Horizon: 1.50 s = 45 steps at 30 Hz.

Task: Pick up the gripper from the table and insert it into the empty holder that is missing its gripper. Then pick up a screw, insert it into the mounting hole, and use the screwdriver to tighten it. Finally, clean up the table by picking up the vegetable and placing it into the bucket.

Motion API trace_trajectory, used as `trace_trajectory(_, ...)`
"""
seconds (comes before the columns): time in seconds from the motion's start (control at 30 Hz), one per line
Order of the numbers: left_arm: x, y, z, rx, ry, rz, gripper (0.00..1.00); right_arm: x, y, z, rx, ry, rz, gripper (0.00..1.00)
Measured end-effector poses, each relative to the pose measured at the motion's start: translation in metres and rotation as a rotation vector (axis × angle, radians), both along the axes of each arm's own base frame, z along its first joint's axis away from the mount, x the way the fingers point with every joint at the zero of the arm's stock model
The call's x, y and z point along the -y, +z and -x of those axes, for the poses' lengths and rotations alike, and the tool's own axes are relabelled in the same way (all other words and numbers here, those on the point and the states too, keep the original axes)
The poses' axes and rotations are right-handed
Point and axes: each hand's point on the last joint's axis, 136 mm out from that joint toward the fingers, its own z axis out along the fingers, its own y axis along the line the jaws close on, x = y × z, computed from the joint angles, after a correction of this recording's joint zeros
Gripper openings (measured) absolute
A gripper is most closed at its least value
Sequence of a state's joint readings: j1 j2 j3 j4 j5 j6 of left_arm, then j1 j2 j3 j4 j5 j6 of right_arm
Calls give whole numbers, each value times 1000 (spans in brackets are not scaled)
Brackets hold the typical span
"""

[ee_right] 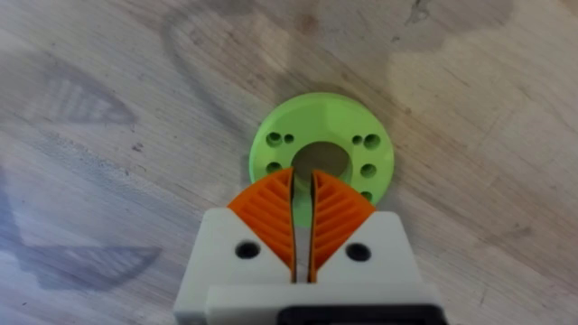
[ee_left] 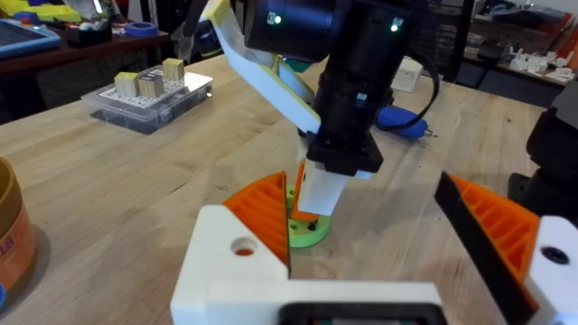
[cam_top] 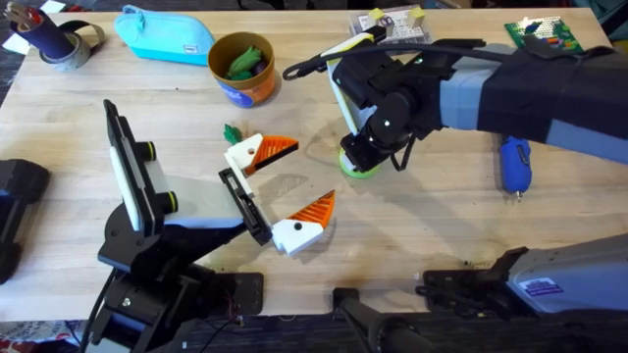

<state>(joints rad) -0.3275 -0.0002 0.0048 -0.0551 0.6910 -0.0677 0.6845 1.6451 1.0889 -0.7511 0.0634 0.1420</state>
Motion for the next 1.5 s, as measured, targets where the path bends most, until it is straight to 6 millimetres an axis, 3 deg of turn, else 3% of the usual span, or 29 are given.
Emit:
trace_trajectory(0.47,0,0,0,0,2,0,988,-12,4,7,-46,22,-66,97)
trace_trajectory(0.77,0,0,0,0,3,0,988,-1,42,17,-8,13,-98,95)
trace_trajectory(0.83,0,0,0,0,3,0,988,3,46,23,-19,18,-89,23)
trace_trajectory(0.9,0,0,0,0,3,0,988,7,46,28,-40,18,-74,16)
trace_trajectory(0.93,0,0,0,0,3,0,988,8,45,30,-48,15,-70,102)
trace_trajectory(1.1,0,0,0,0,3,0,988,5,45,26,-34,16,-80,864)
trace_trajectory(1.13,0,0,0,0,3,0,988,4,44,24,-32,20,-81,960)
trace_trajectory(1.17,0,0,0,0,3,0,988,3,43,23,-31,20,-82,985)
trace_trajectory(1.23,0,0,0,0,3,0,988,2,38,22,-40,19,-75,955)
trace_trajectory(1.37,0,0,0,0,3,0,988,1,23,21,-73,19,-49,693)
trace_trajectory(1.5,0,0,0,0,3,0,988,2,11,21,-103,15,-26,513)
